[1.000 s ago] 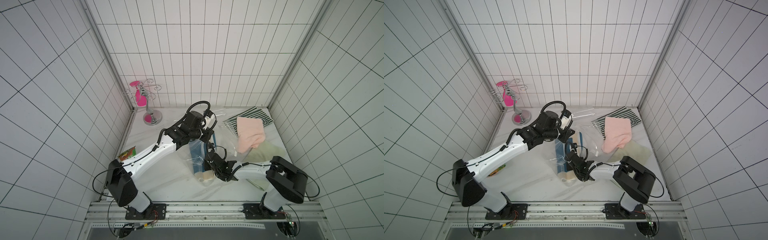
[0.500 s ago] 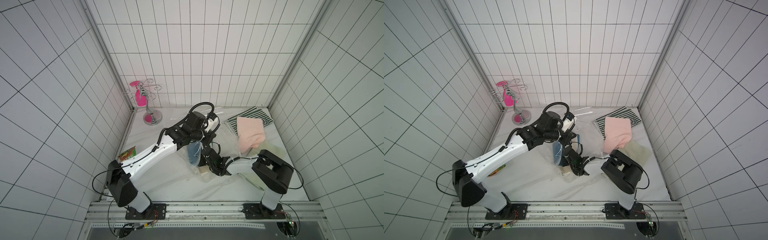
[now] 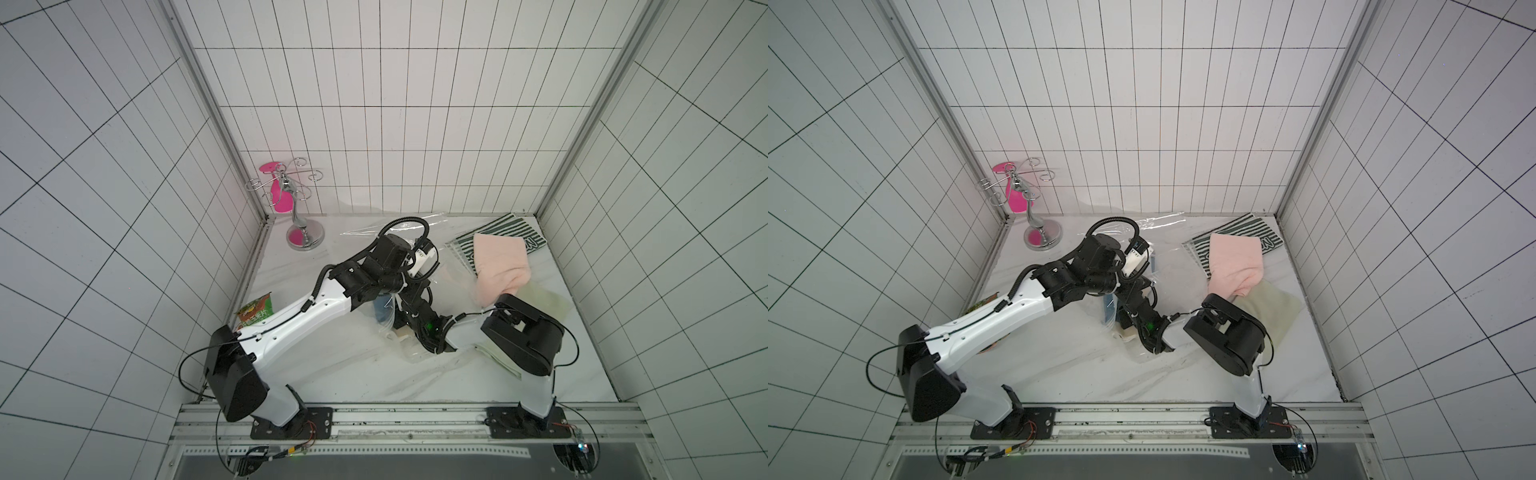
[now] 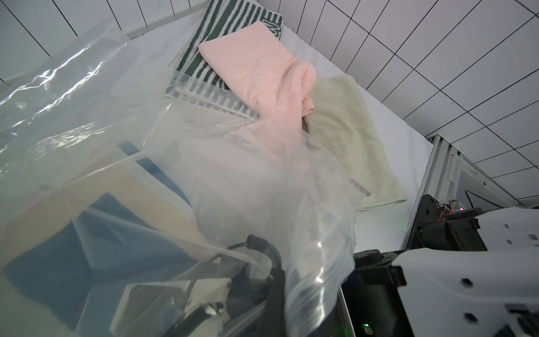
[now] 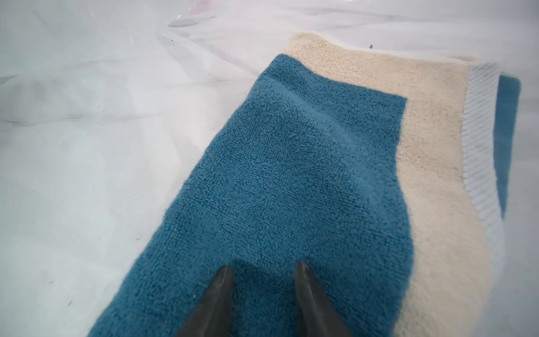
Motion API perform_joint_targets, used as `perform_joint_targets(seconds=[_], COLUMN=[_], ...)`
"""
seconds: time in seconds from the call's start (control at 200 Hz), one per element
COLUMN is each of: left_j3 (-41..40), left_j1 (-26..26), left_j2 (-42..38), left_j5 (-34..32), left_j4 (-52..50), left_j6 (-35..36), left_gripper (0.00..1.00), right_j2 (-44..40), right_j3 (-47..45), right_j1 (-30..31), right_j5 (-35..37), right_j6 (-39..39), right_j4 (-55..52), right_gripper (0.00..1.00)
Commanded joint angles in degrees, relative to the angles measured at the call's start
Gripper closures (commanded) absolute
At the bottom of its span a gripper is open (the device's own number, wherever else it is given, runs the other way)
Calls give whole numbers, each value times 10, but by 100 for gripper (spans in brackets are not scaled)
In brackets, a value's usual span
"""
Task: Place the folded towel into the vacuum bag
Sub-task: Place the towel in the vacuum bag.
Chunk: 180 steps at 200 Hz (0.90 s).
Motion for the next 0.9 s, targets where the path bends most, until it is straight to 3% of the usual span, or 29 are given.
perform_joint_targets(seconds=[0.0,0.175,0.425,0.545,0.685,0.895], left_j3=[-20,-16,-23,-23,-25,-34], left_j1=[-8,-9,-9,-9,-9,-24], left_j2=[2,3,8,3,-3,-15], left_j5=[51,66,48,46,63,108], left_j4=[-27,-25,-41,-57,-68,-69], left_j6=[-3,-3,5,13,14,17], left_gripper=[100,100,100,100,100,100], right_j2=[34,69,88,84,73,84], right_j3=[65,128,169,181,241,277], right_j1=[-24,-40,-34,-48,-54,-56], right_j5=[-4,-67,20,-10,-45,-72], right_j6=[-59,-31,-38,-15,9,29], right_j4=[57,3,40,33,-95,-155], right_gripper=[59,56,54,55,53,52])
